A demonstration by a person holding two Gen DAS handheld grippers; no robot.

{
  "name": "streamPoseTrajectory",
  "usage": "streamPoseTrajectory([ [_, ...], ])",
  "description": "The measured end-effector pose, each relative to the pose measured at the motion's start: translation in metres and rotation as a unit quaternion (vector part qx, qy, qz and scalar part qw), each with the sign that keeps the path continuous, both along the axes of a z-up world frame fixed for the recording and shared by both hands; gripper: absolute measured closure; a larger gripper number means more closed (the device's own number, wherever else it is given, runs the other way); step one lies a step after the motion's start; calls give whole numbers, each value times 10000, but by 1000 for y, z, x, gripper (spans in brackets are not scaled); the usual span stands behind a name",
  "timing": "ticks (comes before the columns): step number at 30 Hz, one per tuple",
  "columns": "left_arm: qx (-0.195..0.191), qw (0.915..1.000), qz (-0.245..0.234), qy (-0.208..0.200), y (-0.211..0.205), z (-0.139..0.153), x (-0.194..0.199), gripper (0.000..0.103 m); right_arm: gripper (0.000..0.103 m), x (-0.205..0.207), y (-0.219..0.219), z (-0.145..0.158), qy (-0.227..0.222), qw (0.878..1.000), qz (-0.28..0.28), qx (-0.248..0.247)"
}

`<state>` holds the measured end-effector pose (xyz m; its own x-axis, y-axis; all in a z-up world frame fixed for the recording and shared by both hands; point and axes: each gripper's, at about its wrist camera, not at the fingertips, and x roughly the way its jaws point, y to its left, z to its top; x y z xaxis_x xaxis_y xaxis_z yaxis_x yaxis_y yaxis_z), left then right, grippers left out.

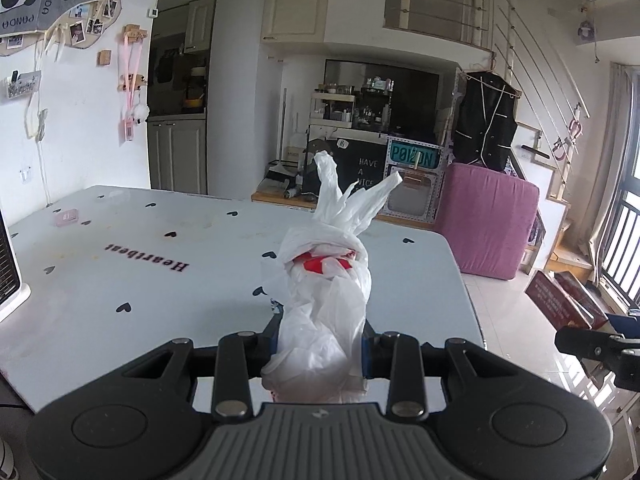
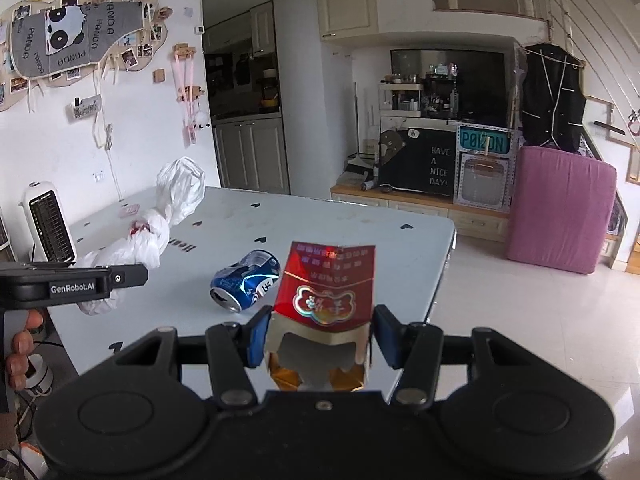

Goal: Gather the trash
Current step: 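Carry the white bag and red snack box with both tools to the yellow wastebasket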

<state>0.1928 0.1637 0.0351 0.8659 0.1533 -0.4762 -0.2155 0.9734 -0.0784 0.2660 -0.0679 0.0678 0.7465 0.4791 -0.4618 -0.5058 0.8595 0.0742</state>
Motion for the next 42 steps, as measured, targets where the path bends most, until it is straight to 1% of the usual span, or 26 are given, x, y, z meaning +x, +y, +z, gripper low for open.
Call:
streamPoseTrajectory([
  [7,37,9997,-209,-74,-29,4,-3,66,49,-10,-31,4,-27,9999,-138,68],
  [13,74,9987,-493,-140,-66,6,0,66,49,-18,-66,5,-70,9993,-367,48],
  [20,188,9960,-871,-90,-112,4,9,66,49,-23,-112,3,-100,9976,-682,94],
  [27,234,9912,-1304,-33,-167,-3,21,66,49,-25,-159,-5,-37,9947,-1028,80],
  [38,311,9806,-1923,236,-242,-22,50,66,48,-19,-236,-26,175,9865,-1622,112],
  [42,317,9763,-2107,388,-265,-33,62,66,48,-14,-259,-37,280,9833,-1794,146],
])
